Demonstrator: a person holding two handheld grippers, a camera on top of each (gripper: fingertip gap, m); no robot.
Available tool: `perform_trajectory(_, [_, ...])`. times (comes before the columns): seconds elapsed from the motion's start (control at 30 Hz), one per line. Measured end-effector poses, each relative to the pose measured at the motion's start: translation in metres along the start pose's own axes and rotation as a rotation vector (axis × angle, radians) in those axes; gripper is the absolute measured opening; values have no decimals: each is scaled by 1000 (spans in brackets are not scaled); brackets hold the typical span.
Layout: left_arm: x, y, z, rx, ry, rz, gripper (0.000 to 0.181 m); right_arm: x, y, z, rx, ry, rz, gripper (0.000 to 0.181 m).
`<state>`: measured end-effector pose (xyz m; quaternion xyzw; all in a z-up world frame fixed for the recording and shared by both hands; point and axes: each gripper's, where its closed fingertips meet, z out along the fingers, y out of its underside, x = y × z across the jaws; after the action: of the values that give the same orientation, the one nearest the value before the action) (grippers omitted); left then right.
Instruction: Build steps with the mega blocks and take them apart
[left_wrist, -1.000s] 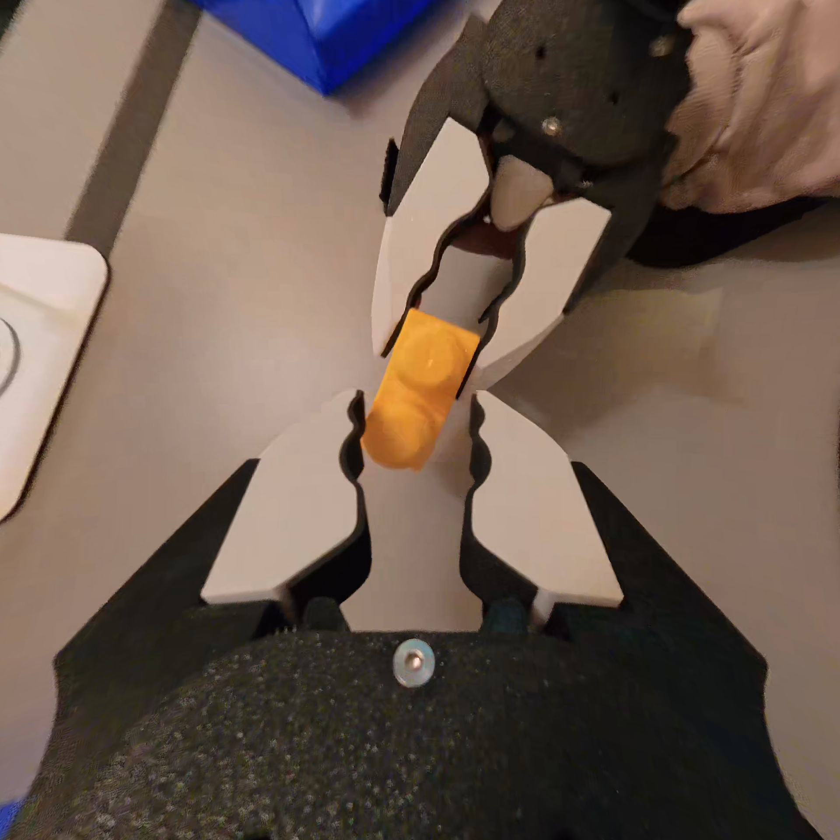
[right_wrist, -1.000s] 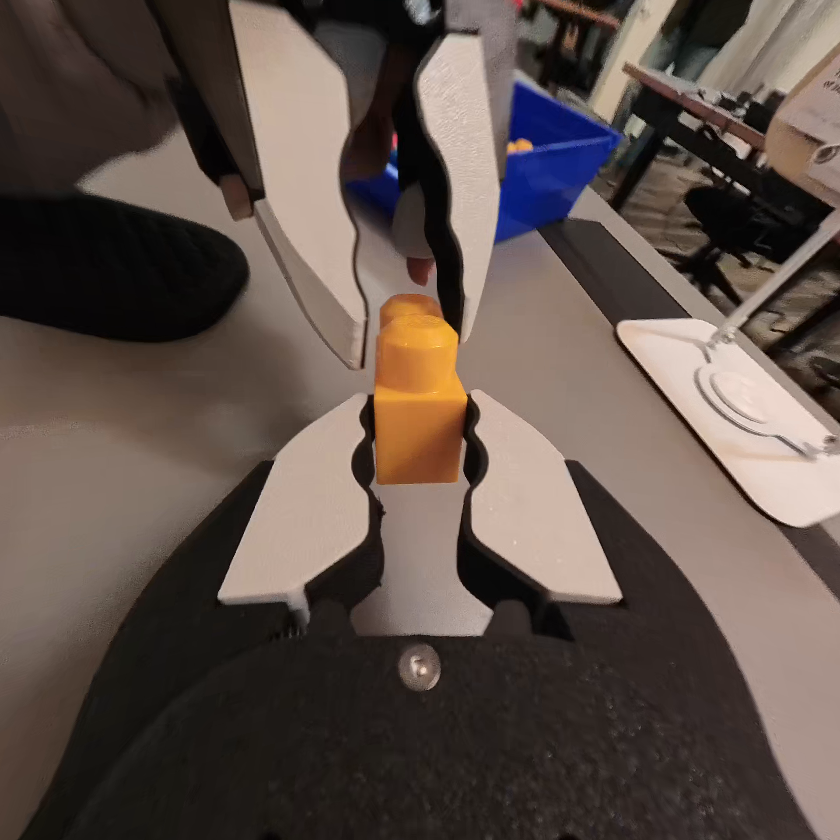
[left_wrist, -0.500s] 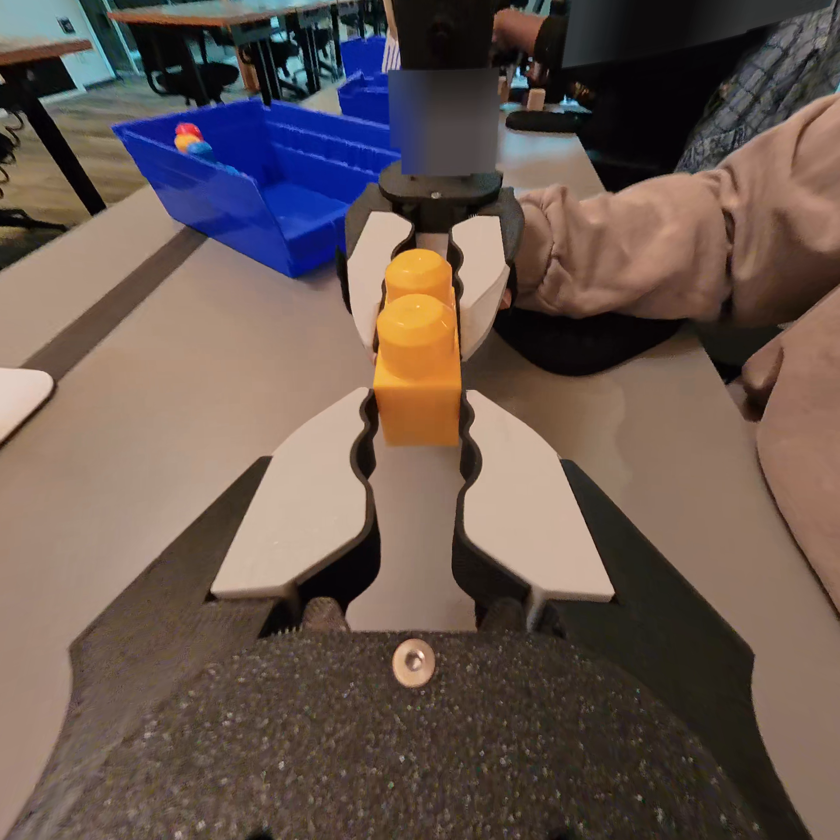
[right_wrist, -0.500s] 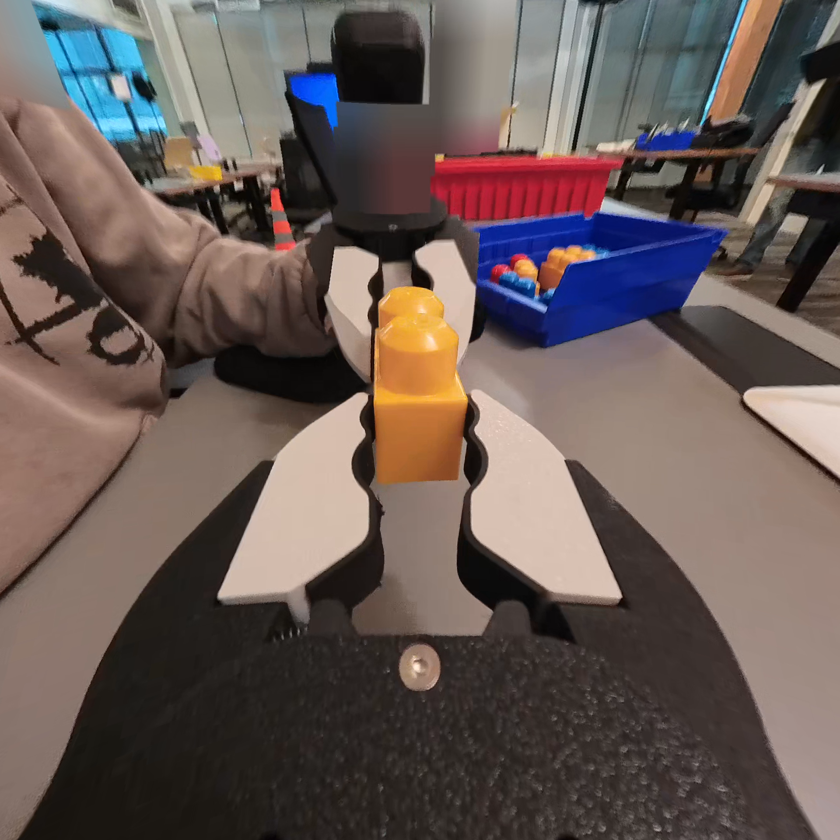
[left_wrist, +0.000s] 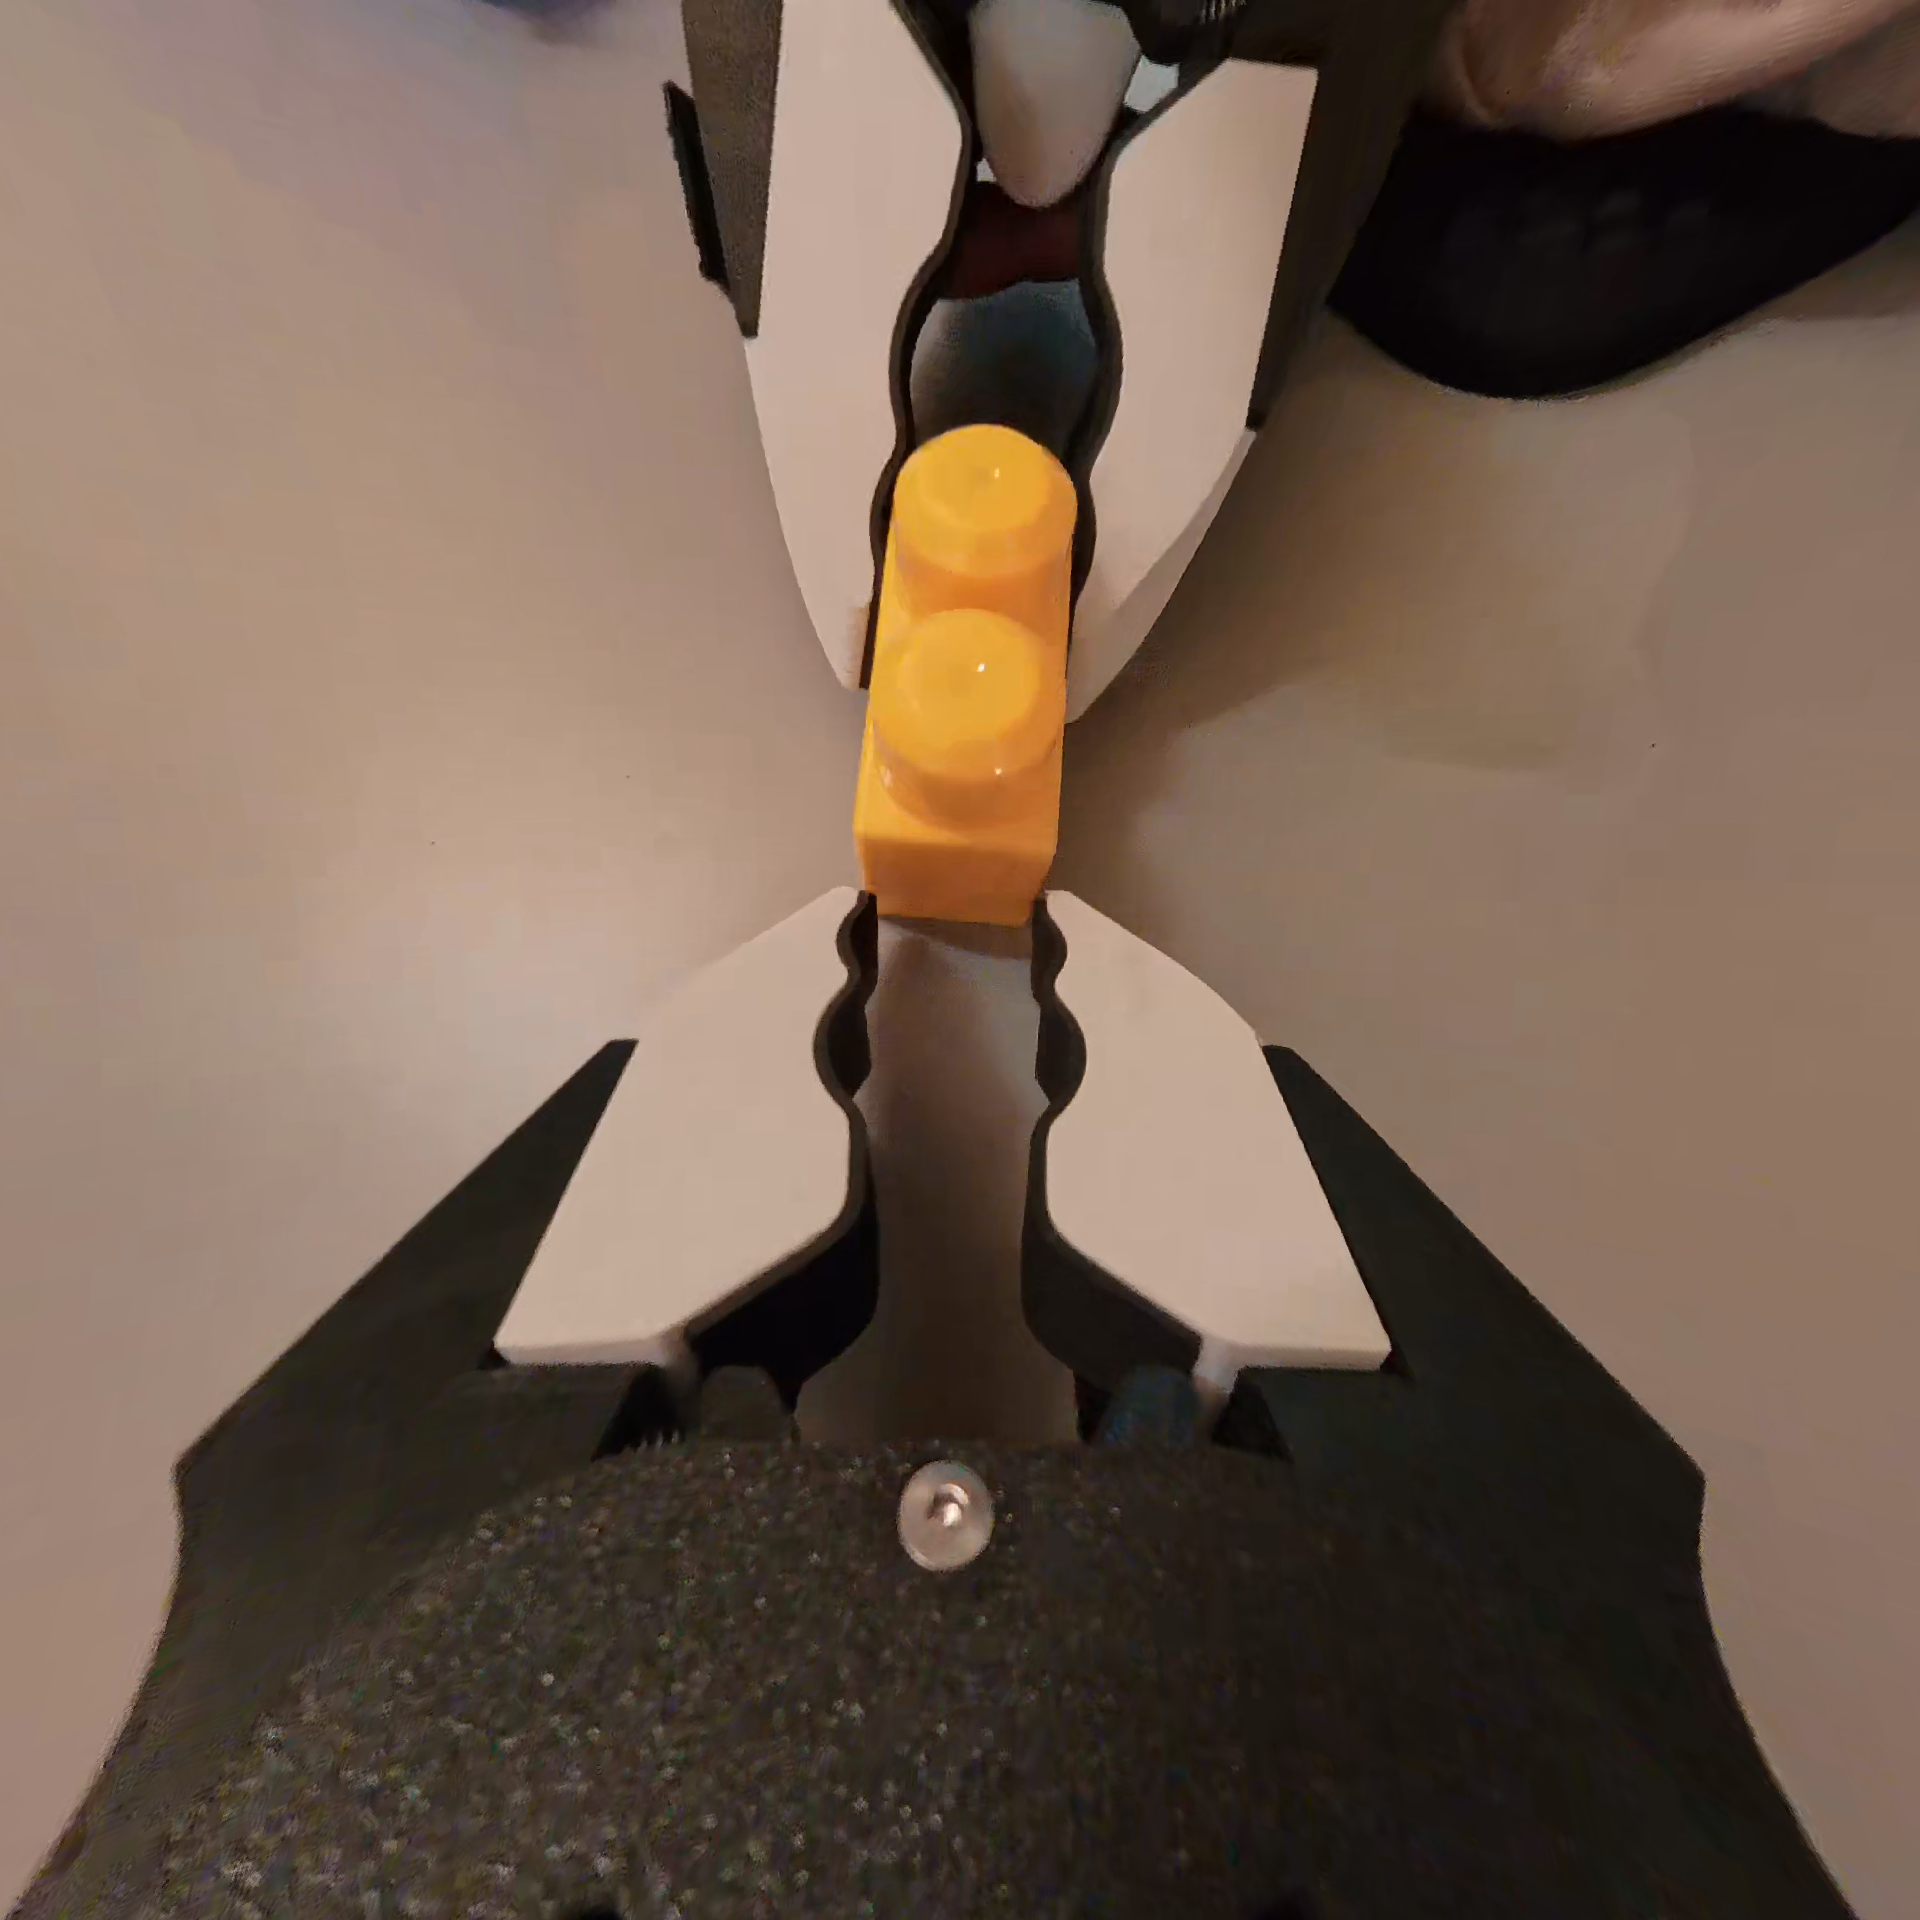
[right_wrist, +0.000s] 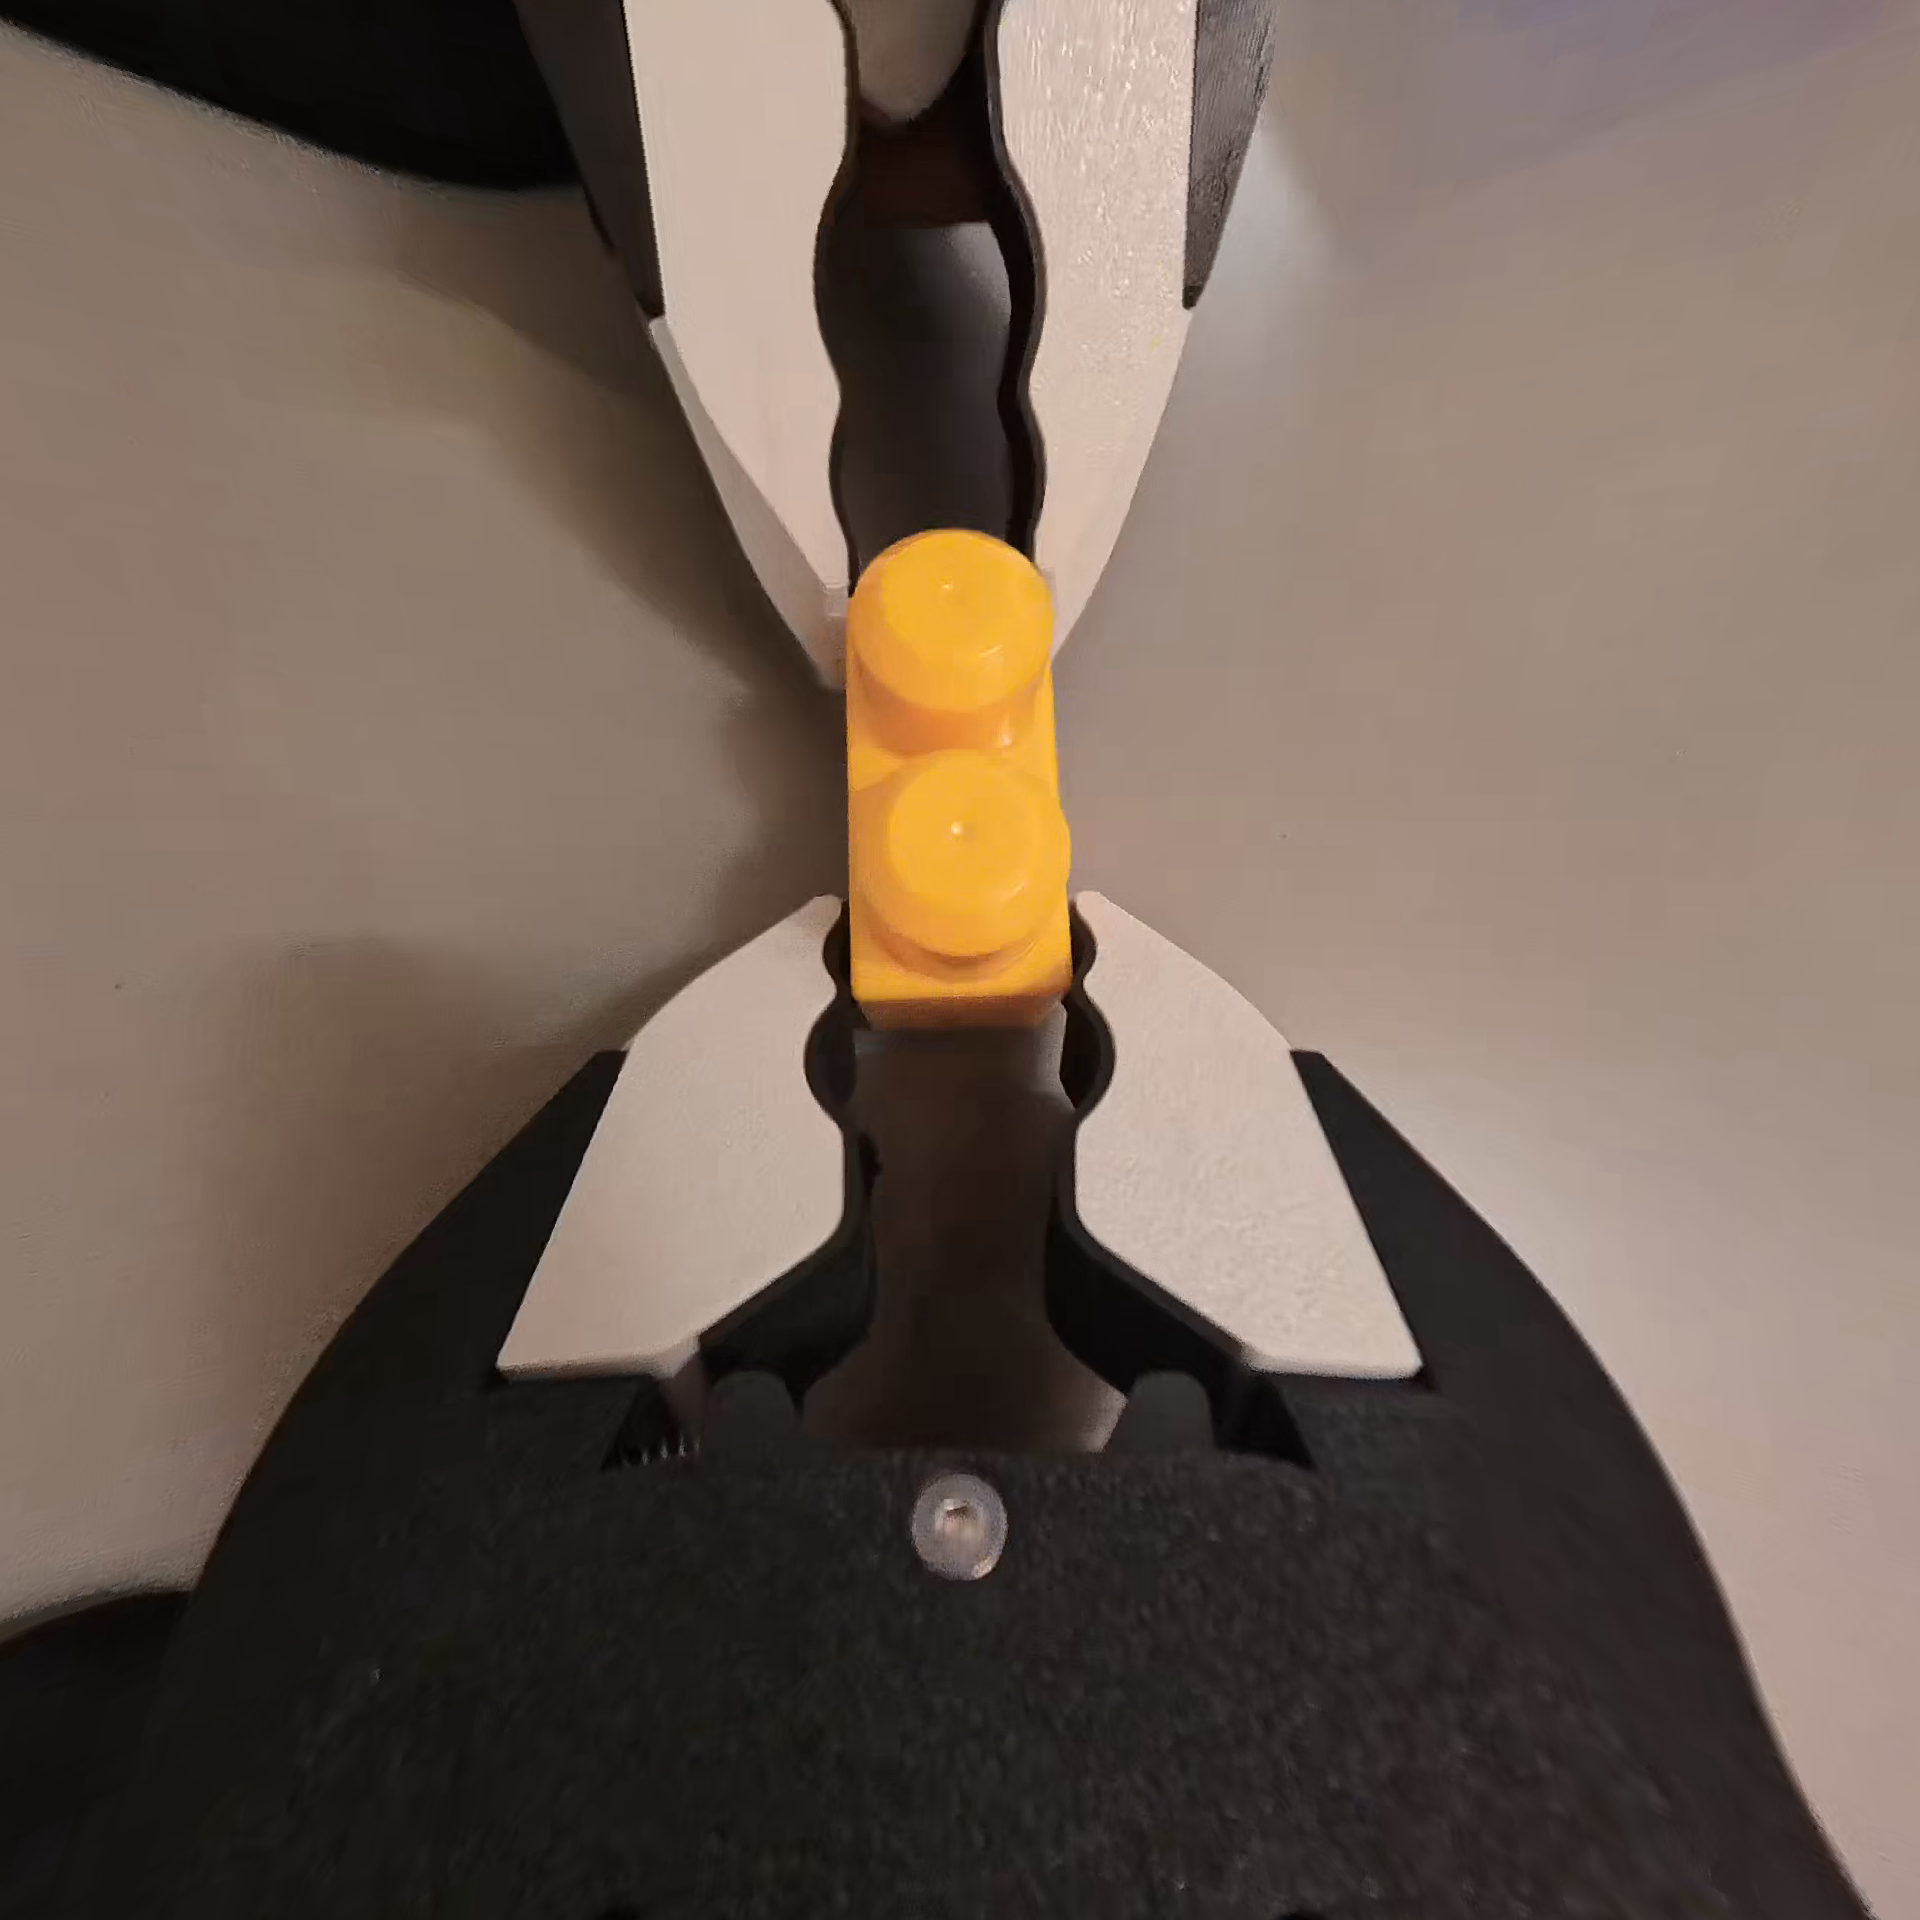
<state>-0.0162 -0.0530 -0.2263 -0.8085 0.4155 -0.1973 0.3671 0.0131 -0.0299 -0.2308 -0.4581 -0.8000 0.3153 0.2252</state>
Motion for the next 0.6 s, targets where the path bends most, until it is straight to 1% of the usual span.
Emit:
perform_trajectory(0.1, [-2,5,-1,-20,-11,-2,32,1,0,0,-8,14,-8,37])
perform_trajectory(0.2, [-5,2,-8,-1,-28,-5,35,1,-3,-3,16,12,-5,37])
perform_trajectory(0.3, [-19,-12,-35,97,-100,-26,38,4,-23,-21,163,0,33,44])
perform_trajectory(0.4, [-50,-20,-85,196,-260,-64,42,13,-41,-51,332,11,92,53])
perform_trajectory(0.47, [-75,-12,-131,200,-403,-87,43,24,-47,-70,422,60,126,56])
perform_trajectory(0.53, [-100,3,-181,176,-531,-130,42,35,-50,-88,499,109,158,56])
perform_trajectory(0.6, [-123,32,-226,65,-629,-181,43,44,-47,-101,540,158,182,55])
